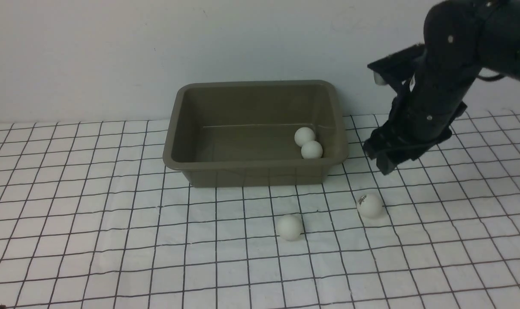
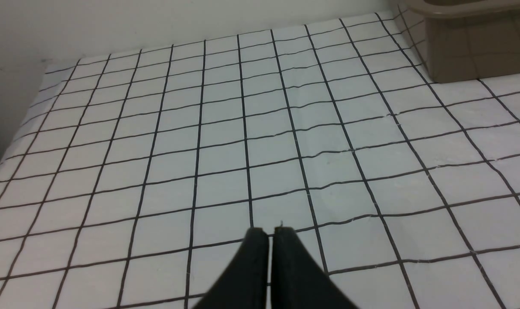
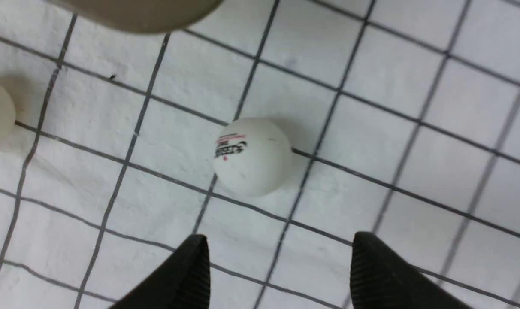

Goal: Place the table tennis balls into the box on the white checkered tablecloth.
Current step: 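Reach for and grasp a ping pong ball on the table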

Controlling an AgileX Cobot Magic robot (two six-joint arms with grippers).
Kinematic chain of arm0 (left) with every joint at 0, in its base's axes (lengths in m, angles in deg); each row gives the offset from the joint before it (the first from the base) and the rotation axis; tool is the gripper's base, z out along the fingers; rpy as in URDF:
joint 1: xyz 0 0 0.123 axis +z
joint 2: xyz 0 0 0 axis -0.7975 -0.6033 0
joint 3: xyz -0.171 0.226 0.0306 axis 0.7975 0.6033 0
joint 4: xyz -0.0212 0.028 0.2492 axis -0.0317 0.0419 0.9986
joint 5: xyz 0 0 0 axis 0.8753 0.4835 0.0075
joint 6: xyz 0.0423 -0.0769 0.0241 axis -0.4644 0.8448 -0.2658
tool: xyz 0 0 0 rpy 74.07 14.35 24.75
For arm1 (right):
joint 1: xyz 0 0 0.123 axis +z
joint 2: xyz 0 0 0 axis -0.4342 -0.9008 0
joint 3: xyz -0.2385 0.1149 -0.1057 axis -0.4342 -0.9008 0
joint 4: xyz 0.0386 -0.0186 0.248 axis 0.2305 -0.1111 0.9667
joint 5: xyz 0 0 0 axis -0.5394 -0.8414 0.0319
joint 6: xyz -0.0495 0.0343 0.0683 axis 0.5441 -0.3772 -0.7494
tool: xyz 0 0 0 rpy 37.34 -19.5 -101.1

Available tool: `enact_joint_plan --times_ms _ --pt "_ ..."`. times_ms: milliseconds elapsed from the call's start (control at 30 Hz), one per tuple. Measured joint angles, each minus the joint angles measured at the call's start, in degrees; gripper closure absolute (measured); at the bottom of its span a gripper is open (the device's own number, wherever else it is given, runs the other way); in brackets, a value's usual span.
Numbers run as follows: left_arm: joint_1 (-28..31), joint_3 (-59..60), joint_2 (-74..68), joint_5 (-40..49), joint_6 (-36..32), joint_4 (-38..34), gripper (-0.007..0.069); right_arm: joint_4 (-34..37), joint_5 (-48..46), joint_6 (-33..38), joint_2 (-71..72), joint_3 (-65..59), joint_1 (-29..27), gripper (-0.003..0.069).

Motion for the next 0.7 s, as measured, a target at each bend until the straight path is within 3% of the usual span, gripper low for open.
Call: enact_joint_plan --times_ms 333,700 --pt "0.0 0.0 0.0 0.0 0.0 0.0 0.0629 2.53 15.03 0.37 -2.96 -8.05 0.0 0.0252" --pt "0.0 0.0 0.0 0.0 0.0 0.0 0.0629 3.14 18.37 1.83 -6.86 -8.05 0.0 0.0252"
